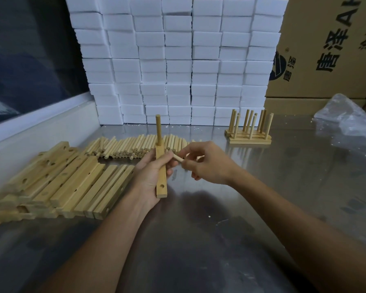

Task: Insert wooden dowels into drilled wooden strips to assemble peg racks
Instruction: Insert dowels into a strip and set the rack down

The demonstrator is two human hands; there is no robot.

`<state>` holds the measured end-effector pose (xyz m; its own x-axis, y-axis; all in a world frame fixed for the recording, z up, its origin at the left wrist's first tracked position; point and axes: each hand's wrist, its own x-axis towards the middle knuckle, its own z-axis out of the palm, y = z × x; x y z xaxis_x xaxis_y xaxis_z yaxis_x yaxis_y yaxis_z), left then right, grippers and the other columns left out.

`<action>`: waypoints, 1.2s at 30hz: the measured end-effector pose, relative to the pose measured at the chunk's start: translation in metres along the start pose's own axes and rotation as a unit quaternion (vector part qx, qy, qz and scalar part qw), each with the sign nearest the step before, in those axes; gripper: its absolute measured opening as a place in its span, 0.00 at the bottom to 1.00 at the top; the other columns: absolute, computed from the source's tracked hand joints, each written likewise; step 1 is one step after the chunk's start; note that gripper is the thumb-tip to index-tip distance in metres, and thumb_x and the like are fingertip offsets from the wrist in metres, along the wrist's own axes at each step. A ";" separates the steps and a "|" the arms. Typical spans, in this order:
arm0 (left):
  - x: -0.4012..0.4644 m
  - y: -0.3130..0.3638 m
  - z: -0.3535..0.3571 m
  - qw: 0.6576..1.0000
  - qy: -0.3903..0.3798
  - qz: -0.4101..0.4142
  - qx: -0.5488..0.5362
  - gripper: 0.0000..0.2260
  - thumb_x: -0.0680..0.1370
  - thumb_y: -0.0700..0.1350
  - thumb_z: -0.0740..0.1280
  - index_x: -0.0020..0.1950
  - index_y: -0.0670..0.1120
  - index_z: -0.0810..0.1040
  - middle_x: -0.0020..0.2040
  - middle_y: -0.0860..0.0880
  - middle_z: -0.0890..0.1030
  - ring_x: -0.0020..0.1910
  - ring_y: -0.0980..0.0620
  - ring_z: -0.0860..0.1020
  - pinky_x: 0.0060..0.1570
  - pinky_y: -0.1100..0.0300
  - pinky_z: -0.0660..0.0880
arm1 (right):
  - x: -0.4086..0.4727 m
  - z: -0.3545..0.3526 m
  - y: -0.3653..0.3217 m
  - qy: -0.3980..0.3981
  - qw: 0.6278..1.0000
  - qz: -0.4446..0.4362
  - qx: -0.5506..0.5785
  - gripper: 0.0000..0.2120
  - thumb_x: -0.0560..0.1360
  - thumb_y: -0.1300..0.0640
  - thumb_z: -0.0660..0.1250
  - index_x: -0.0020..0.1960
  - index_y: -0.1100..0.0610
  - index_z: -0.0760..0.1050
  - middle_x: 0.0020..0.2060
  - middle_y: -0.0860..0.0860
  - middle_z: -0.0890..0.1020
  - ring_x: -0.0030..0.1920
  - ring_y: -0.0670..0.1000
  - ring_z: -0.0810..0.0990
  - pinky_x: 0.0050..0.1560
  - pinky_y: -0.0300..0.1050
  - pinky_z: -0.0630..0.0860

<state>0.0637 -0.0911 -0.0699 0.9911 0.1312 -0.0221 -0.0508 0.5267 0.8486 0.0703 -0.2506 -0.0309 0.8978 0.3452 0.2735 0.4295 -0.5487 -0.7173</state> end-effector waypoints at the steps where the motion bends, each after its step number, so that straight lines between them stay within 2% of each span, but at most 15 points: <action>1: 0.000 0.000 0.000 1.000 0.002 0.000 0.004 0.08 0.73 0.35 0.73 0.51 0.40 0.82 0.39 0.44 0.83 0.34 0.53 0.81 0.27 0.65 0.73 | -0.001 0.001 -0.001 -0.012 1.000 -0.015 -0.022 0.08 0.77 0.61 0.67 0.53 0.52 0.80 0.39 0.50 0.83 0.32 0.47 0.82 0.37 0.44 0.83; 3: 0.000 0.000 -0.001 1.000 -0.001 -0.004 0.005 0.11 0.73 0.34 0.73 0.54 0.40 0.82 0.39 0.44 0.82 0.33 0.53 0.80 0.27 0.65 0.73 | -0.001 0.005 0.000 -0.017 0.998 -0.033 -0.055 0.09 0.77 0.57 0.68 0.57 0.48 0.78 0.40 0.48 0.84 0.35 0.46 0.83 0.41 0.44 0.82; 5: -0.001 0.000 -0.001 1.000 -0.012 -0.008 0.007 0.14 0.72 0.33 0.73 0.56 0.40 0.81 0.40 0.44 0.82 0.32 0.53 0.79 0.25 0.65 0.72 | -0.002 0.009 0.000 -0.001 0.997 -0.045 -0.064 0.10 0.78 0.53 0.69 0.58 0.49 0.77 0.39 0.48 0.84 0.38 0.45 0.82 0.42 0.44 0.80; 7: -0.003 0.000 0.001 1.000 -0.024 -0.006 0.010 0.14 0.72 0.33 0.73 0.57 0.41 0.81 0.42 0.43 0.83 0.34 0.52 0.80 0.25 0.65 0.71 | -0.002 0.010 0.001 0.022 0.996 -0.053 -0.063 0.08 0.78 0.54 0.69 0.57 0.50 0.78 0.38 0.47 0.82 0.38 0.45 0.81 0.42 0.43 0.79; 9: -0.004 0.001 0.003 0.999 -0.035 -0.002 0.013 0.12 0.74 0.36 0.73 0.57 0.41 0.81 0.44 0.43 0.83 0.37 0.51 0.82 0.25 0.65 0.70 | -0.002 0.011 0.001 0.042 0.995 -0.059 -0.066 0.07 0.79 0.55 0.68 0.56 0.51 0.80 0.38 0.45 0.81 0.38 0.45 0.80 0.43 0.43 0.78; 11: -0.006 0.003 0.006 0.999 -0.039 -0.008 0.018 0.10 0.77 0.45 0.71 0.55 0.41 0.80 0.41 0.43 0.82 0.33 0.51 0.79 0.25 0.64 0.70 | -0.002 0.011 0.001 0.060 0.994 -0.061 -0.067 0.06 0.78 0.53 0.68 0.54 0.51 0.82 0.38 0.44 0.82 0.39 0.46 0.81 0.44 0.45 0.80; 13: -0.006 0.005 0.006 0.999 -0.032 -0.031 0.014 0.13 0.81 0.51 0.65 0.51 0.40 0.79 0.36 0.44 0.80 0.29 0.51 0.76 0.25 0.63 0.70 | -0.002 0.010 0.000 0.078 0.993 -0.057 -0.060 0.06 0.77 0.50 0.70 0.50 0.49 0.83 0.36 0.42 0.81 0.37 0.47 0.80 0.41 0.48 0.80; 15: -0.007 0.007 0.006 0.998 -0.029 -0.048 -0.002 0.14 0.82 0.50 0.62 0.48 0.40 0.78 0.33 0.45 0.79 0.28 0.51 0.74 0.25 0.63 0.69 | -0.003 0.011 0.000 0.091 0.993 -0.058 -0.057 0.07 0.75 0.46 0.71 0.46 0.48 0.83 0.33 0.43 0.80 0.34 0.47 0.78 0.36 0.48 0.78; 17: -0.008 0.007 0.005 0.998 -0.031 -0.047 -0.011 0.12 0.82 0.47 0.61 0.50 0.39 0.77 0.33 0.44 0.78 0.28 0.51 0.73 0.24 0.63 0.69 | -0.003 0.011 0.000 0.099 0.991 -0.062 -0.062 0.08 0.74 0.44 0.72 0.43 0.48 0.83 0.31 0.44 0.79 0.32 0.47 0.77 0.33 0.45 0.75; 21: -0.009 0.008 0.006 0.999 -0.026 -0.041 -0.016 0.10 0.82 0.45 0.60 0.49 0.40 0.76 0.33 0.44 0.77 0.27 0.51 0.72 0.24 0.62 0.68 | -0.002 0.014 0.001 0.107 0.990 -0.069 -0.059 0.10 0.75 0.48 0.73 0.41 0.53 0.82 0.30 0.43 0.78 0.32 0.42 0.76 0.30 0.34 0.70; 25: -0.008 0.006 0.007 0.999 -0.015 -0.034 -0.016 0.08 0.82 0.45 0.62 0.49 0.42 0.78 0.33 0.46 0.77 0.28 0.51 0.74 0.27 0.61 0.70 | -0.003 0.017 -0.003 0.082 0.989 -0.095 -0.083 0.05 0.76 0.54 0.72 0.45 0.56 0.84 0.34 0.43 0.81 0.34 0.39 0.77 0.34 0.30 0.70; 27: -0.007 0.005 0.006 0.999 -0.009 -0.031 -0.011 0.08 0.81 0.46 0.64 0.49 0.44 0.79 0.33 0.46 0.79 0.29 0.51 0.76 0.31 0.60 0.72 | -0.005 0.018 -0.005 0.068 0.986 -0.115 -0.096 0.05 0.75 0.56 0.73 0.47 0.57 0.84 0.37 0.45 0.84 0.37 0.40 0.79 0.40 0.34 0.76; 30: -0.005 0.003 0.006 1.000 0.002 -0.024 -0.001 0.07 0.80 0.47 0.66 0.52 0.46 0.81 0.36 0.47 0.81 0.32 0.50 0.78 0.35 0.58 0.74 | -0.006 0.020 -0.009 0.050 0.984 -0.128 -0.111 0.04 0.75 0.57 0.72 0.47 0.57 0.83 0.38 0.46 0.86 0.42 0.44 0.83 0.48 0.46 0.80; 33: -0.004 0.001 0.006 1.000 0.009 -0.015 0.009 0.09 0.80 0.47 0.66 0.58 0.47 0.81 0.40 0.46 0.82 0.35 0.50 0.79 0.35 0.57 0.75 | -0.008 0.018 -0.012 0.051 0.974 -0.157 -0.154 0.04 0.75 0.57 0.71 0.46 0.58 0.82 0.38 0.48 0.86 0.43 0.49 0.83 0.47 0.51 0.80; 36: -0.004 0.001 0.009 0.999 0.021 -0.003 0.025 0.13 0.80 0.45 0.66 0.63 0.46 0.79 0.39 0.46 0.82 0.34 0.50 0.78 0.32 0.58 0.74 | -0.010 0.013 -0.016 0.058 0.948 -0.194 -0.246 0.04 0.76 0.56 0.70 0.47 0.55 0.82 0.40 0.47 0.85 0.43 0.52 0.82 0.40 0.48 0.76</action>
<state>0.0608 -0.0982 -0.0641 0.9853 0.1639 -0.0486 -0.0376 0.4856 0.8734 0.0529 -0.2352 -0.0304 0.6550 0.5241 0.5444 0.6982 -0.6952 -0.1707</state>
